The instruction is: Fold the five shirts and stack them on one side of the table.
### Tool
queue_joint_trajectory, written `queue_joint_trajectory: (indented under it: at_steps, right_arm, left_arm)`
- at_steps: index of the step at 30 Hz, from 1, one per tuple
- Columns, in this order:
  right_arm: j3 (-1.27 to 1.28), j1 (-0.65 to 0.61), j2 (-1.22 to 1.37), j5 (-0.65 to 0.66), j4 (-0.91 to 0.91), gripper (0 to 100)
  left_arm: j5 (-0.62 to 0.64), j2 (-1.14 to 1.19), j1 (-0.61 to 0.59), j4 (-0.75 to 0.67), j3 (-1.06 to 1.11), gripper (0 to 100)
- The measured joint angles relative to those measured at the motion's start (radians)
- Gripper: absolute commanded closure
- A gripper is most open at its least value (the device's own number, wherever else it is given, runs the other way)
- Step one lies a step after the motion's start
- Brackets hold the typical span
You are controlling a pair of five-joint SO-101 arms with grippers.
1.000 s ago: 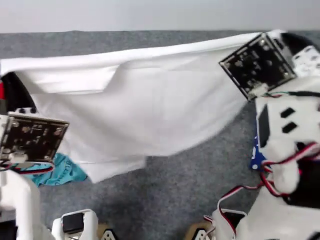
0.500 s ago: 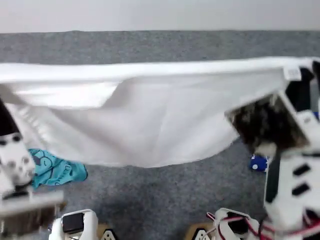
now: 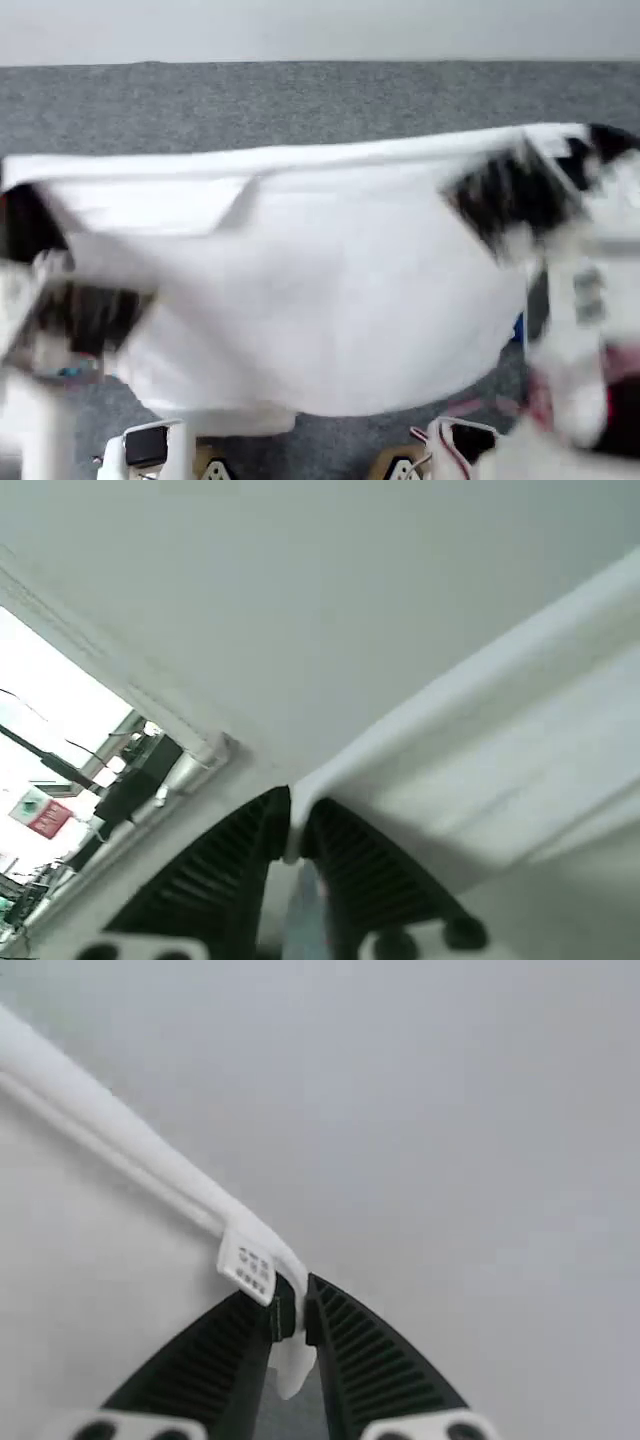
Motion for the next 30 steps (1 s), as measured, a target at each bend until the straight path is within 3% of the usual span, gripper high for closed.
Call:
queue_joint_trajectory:
  at_steps: [5,9,16,22,30]
  right_arm:
    - [0.126,-0.086,0.224,0.000,-0.035,98.8]
    - [0.209,-0.087,0.434,-0.009,-0.172,98.8]
    - [0.213,-0.094,0.773,-0.038,-0.514,98.8]
    - [0.213,-0.094,0.901,-0.041,-0.761,98.8]
    - [0.213,-0.095,0.974,0.055,-1.030,98.8]
  left_arm:
    - [0.000,0.150,0.002,-0.189,0.287,99]
    - [0.000,0.308,0.025,-0.396,0.468,99]
    - [0.003,0.663,0.071,-0.730,0.505,99]
    - [0.005,0.991,0.072,-0.822,0.296,99]
    - [0.005,1.375,0.110,-0.789,-0.178,99]
